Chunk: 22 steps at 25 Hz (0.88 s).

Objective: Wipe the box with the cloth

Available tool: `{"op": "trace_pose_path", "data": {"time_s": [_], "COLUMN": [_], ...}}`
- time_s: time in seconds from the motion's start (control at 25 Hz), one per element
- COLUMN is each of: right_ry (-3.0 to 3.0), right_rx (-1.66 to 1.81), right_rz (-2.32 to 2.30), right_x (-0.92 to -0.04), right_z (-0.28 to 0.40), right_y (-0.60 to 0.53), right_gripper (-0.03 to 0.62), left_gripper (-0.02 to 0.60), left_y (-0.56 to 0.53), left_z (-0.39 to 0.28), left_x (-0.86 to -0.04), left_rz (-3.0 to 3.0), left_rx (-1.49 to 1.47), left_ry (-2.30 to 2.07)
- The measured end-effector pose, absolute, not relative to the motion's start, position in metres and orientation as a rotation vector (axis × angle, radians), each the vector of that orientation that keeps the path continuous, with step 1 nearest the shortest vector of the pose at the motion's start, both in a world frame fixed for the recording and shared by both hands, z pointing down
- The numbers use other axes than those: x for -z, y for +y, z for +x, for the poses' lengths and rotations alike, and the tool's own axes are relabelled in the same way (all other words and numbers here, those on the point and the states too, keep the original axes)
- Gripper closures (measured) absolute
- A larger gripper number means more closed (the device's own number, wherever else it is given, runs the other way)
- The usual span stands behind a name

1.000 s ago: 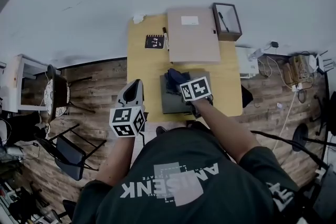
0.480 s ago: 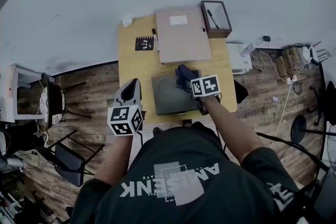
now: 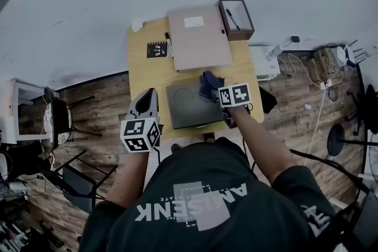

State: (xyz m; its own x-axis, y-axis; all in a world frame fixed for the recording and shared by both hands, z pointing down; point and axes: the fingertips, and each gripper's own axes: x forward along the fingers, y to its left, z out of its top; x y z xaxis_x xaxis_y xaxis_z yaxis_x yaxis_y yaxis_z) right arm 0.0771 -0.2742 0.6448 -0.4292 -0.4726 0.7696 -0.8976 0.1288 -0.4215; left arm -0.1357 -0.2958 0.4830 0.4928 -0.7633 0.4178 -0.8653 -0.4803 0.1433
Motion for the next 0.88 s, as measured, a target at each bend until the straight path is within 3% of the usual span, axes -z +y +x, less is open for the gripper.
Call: {"op": "trace_pose_path", "data": {"time_s": [0.68, 0.88], "right_ry": [-1.824, -1.899], "right_rx": [-1.284, -1.159], "right_rz": [1.490, 1.452], "right_x": [-0.650, -0.623], "right_z": [0.153, 0.143], "right_y": [-0.266, -0.274], "right_gripper": [0.518, 0.518], "left_gripper": [0.580, 0.580], "left_y": [-0.291, -0.287], "left_z": [-0.129, -0.140], "left_x": [-0.480, -0.482], "left_rz": [2.421, 2.392], "left_rx": [-0.445, -0.430], "left_ry": [-1.351, -1.379]}}
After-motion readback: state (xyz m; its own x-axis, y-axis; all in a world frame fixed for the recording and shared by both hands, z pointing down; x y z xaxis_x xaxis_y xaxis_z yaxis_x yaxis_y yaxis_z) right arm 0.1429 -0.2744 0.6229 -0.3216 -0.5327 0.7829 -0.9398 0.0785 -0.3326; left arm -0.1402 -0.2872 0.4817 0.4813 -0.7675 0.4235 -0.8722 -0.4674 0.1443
